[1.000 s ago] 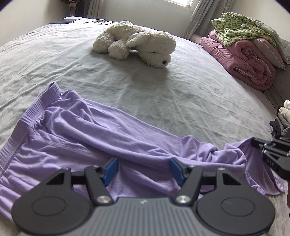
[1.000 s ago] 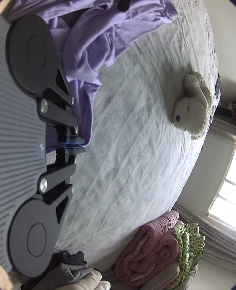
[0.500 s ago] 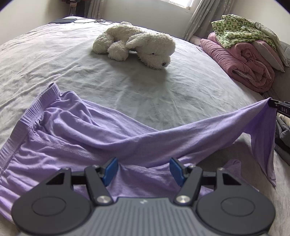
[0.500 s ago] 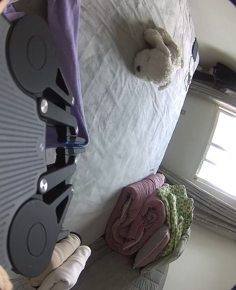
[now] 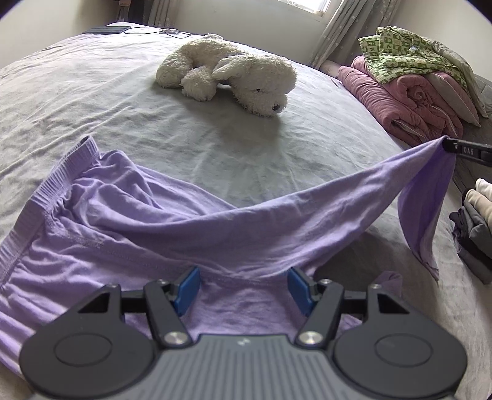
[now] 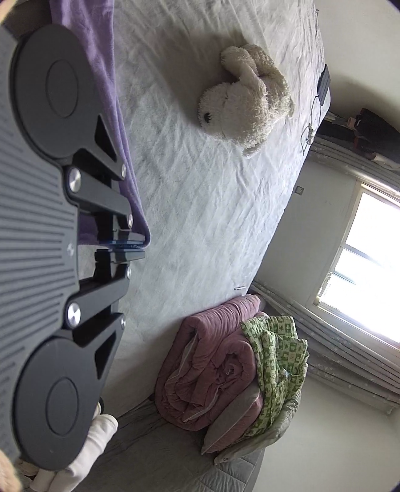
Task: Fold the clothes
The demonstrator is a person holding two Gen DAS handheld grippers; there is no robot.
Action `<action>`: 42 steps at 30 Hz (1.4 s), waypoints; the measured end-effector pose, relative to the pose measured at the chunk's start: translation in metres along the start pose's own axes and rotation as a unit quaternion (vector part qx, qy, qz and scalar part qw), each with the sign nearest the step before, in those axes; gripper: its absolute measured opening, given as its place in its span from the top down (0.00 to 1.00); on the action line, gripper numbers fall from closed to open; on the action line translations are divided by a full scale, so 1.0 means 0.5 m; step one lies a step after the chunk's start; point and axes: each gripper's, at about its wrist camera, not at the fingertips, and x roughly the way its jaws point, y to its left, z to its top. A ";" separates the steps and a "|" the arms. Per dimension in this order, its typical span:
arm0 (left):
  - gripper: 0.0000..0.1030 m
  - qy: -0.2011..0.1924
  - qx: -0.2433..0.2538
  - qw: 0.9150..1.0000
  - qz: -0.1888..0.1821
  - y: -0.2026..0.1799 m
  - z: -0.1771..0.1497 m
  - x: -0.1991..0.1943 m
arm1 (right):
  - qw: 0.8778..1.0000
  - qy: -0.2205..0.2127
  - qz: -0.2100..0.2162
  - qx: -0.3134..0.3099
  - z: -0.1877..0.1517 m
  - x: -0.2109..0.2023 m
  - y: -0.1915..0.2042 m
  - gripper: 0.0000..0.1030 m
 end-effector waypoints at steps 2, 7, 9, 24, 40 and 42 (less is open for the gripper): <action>0.38 0.001 0.000 1.000 -0.001 -0.001 0.000 -0.001 | 1.000 0.021 0.010 0.008 -0.020 0.012 0.003 0.99; 0.38 0.004 0.004 1.000 -0.005 -0.005 0.000 -0.006 | 0.996 0.077 0.032 0.034 -0.082 0.032 0.013 0.99; 0.38 0.006 0.007 1.000 -0.005 -0.007 -0.001 -0.008 | 0.994 0.095 0.035 0.038 -0.102 0.031 0.016 0.98; 0.39 0.013 0.020 0.999 -0.035 -0.029 -0.010 -0.030 | 0.957 0.169 0.163 0.168 -0.216 -0.070 0.020 0.65; 0.39 0.020 0.128 0.985 -0.116 -0.142 -0.081 -0.053 | 0.897 0.188 0.200 0.346 -0.316 -0.149 -0.044 0.65; 0.39 0.016 0.148 0.980 -0.132 -0.163 -0.095 -0.052 | 0.885 0.198 0.210 0.364 -0.324 -0.145 -0.048 0.65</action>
